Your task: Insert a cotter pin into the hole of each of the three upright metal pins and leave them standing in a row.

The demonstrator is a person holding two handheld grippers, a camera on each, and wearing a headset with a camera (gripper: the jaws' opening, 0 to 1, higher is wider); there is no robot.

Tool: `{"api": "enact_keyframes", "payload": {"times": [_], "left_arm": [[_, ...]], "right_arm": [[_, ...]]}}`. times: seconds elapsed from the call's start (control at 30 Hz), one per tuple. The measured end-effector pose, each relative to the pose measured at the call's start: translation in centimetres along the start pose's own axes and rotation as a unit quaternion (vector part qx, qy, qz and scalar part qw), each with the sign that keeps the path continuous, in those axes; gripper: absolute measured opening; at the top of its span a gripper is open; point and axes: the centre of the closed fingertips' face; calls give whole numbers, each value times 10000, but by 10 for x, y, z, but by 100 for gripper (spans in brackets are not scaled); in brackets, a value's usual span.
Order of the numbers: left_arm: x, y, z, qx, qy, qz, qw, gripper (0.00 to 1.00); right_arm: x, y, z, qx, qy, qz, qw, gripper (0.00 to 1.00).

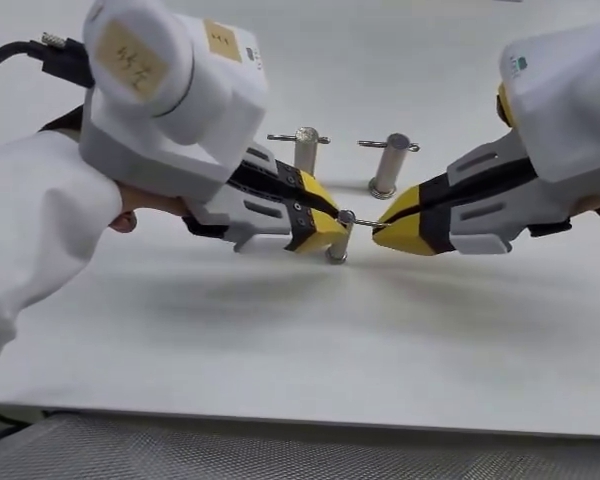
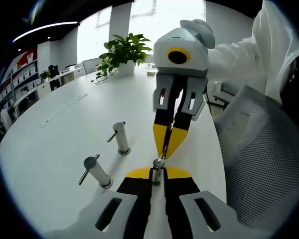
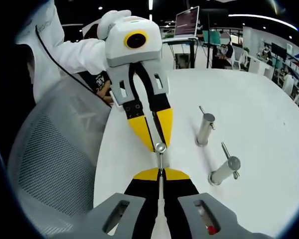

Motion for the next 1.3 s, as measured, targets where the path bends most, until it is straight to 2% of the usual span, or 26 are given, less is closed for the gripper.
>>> {"api": "enact_keyframes", "payload": {"times": [0.1, 0.27, 0.43, 0.57, 0.7, 0.93, 1.17, 1.3], "left_arm": [[0, 0, 3, -47, -3, -21, 10000, 5], [0, 1, 6, -176, 10, -72, 9998, 3], [1, 2, 5, -196, -19, -103, 9998, 2], [1, 1, 4, -189, -40, -89, 9998, 0], [1, 1, 4, -188, -50, -80, 9998, 0], [2, 0, 4, -227, -55, -52, 9997, 0], [3, 2, 3, -260, -51, -79, 9996, 0], [4, 3, 1, -261, -55, -89, 9996, 0]], "right_arm": [[-4, -7, 0, 186, 39, -44, 9998, 0], [-4, -5, 3, 453, -9, -117, 9989, 0], [-4, -6, 3, 560, -90, -142, 9983, 0], [-5, -6, 6, 514, -30, -166, 9985, 0], [-3, -3, 6, 484, -66, -203, 9986, 4], [3, 0, 10, 396, -7, -228, 9990, 3], [4, -5, 8, 384, 5, -179, 9991, 0], [0, -15, 4, 368, 3, -130, 9992, 0]]}}
Point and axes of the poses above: the centre of the closed fingertips' face, and the gripper's own axes: x roughly backward along the fingers, z roughly to its right, y roughly out of its underside, and after that the axes turned 15 degrees about x, right-handed
